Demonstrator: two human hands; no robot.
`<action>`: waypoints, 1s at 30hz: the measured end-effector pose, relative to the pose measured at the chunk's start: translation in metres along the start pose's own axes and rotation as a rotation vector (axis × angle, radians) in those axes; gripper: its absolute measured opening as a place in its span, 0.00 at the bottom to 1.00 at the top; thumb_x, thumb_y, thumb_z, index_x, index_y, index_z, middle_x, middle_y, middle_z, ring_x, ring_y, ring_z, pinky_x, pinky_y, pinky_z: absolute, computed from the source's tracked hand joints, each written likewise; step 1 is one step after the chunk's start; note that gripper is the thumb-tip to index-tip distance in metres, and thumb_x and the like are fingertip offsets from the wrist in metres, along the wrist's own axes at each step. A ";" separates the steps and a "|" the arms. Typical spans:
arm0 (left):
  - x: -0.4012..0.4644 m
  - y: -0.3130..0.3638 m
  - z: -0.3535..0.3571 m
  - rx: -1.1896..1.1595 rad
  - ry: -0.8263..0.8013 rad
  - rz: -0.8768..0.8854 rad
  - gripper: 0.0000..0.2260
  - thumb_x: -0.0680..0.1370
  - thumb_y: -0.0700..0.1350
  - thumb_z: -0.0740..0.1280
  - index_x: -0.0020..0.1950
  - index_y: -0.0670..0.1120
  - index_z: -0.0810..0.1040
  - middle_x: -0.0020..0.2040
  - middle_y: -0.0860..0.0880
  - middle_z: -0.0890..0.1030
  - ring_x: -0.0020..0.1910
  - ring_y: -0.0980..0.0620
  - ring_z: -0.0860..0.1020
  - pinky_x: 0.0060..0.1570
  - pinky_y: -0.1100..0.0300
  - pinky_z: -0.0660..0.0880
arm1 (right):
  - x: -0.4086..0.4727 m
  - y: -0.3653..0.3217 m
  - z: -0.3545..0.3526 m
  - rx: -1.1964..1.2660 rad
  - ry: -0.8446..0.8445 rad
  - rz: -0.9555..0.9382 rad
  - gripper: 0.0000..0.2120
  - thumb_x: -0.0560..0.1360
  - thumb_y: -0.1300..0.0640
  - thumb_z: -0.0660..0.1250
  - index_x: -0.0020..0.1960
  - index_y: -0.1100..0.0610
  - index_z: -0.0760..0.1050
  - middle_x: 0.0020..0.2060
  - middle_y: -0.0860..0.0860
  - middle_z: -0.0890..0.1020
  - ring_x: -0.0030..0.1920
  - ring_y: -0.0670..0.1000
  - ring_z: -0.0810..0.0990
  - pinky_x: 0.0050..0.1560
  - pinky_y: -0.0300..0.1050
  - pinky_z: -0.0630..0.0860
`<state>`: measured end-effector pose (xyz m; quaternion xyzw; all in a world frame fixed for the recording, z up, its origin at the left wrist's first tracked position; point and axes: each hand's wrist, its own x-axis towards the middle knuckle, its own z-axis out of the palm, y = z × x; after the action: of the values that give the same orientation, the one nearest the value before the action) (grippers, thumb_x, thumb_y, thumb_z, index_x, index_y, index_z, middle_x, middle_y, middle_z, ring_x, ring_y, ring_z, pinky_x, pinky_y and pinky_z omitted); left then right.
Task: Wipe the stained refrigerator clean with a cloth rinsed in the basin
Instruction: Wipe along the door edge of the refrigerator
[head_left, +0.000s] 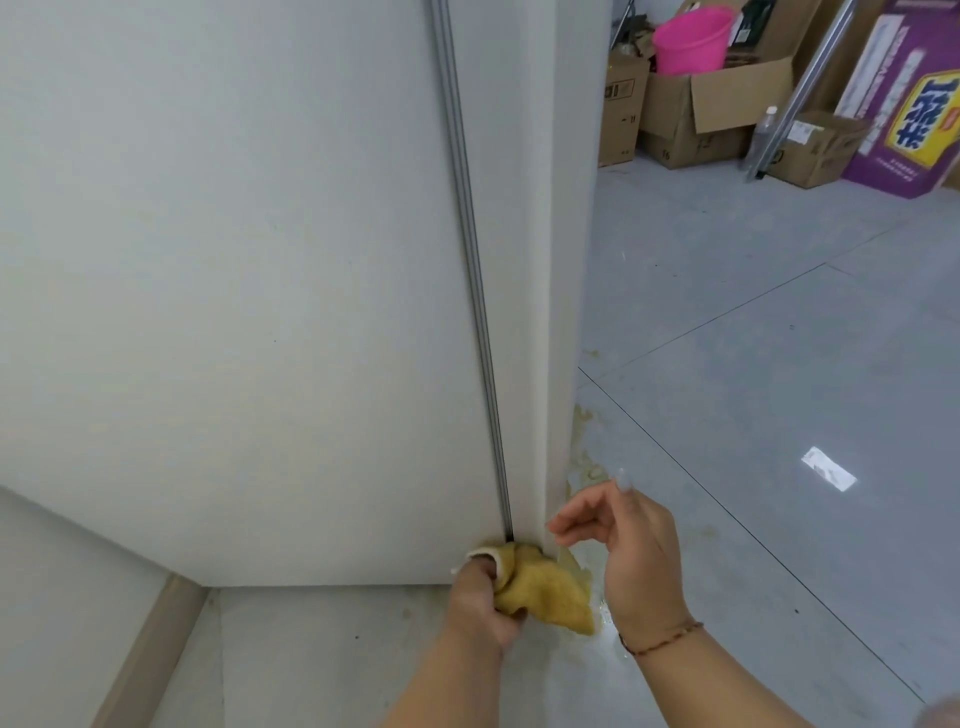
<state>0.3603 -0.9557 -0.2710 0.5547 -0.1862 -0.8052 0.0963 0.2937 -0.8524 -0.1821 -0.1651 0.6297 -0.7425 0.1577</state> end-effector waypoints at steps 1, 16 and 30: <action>-0.007 0.005 -0.001 -0.018 -0.020 0.000 0.15 0.80 0.40 0.54 0.48 0.36 0.80 0.43 0.37 0.81 0.41 0.40 0.79 0.43 0.50 0.76 | 0.000 0.002 0.003 -0.013 -0.006 0.026 0.34 0.71 0.30 0.54 0.32 0.58 0.79 0.30 0.59 0.82 0.32 0.60 0.81 0.38 0.53 0.79; -0.173 0.081 -0.010 -0.177 -0.426 -0.048 0.29 0.78 0.57 0.58 0.66 0.34 0.75 0.64 0.32 0.75 0.58 0.35 0.79 0.56 0.41 0.77 | -0.027 -0.077 0.053 -0.252 -0.115 0.212 0.24 0.79 0.43 0.56 0.33 0.55 0.79 0.28 0.49 0.80 0.30 0.45 0.77 0.37 0.41 0.74; -0.328 0.102 0.085 0.129 -0.341 -0.246 0.32 0.73 0.60 0.63 0.68 0.38 0.75 0.65 0.35 0.76 0.65 0.36 0.74 0.68 0.41 0.67 | 0.007 -0.269 0.004 -0.734 -0.355 0.398 0.03 0.73 0.50 0.68 0.47 0.47 0.77 0.38 0.44 0.73 0.40 0.43 0.73 0.40 0.35 0.69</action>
<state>0.3965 -0.9133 0.0784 0.4341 -0.1817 -0.8795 -0.0713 0.2826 -0.8167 0.0847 -0.2107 0.8338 -0.3856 0.3341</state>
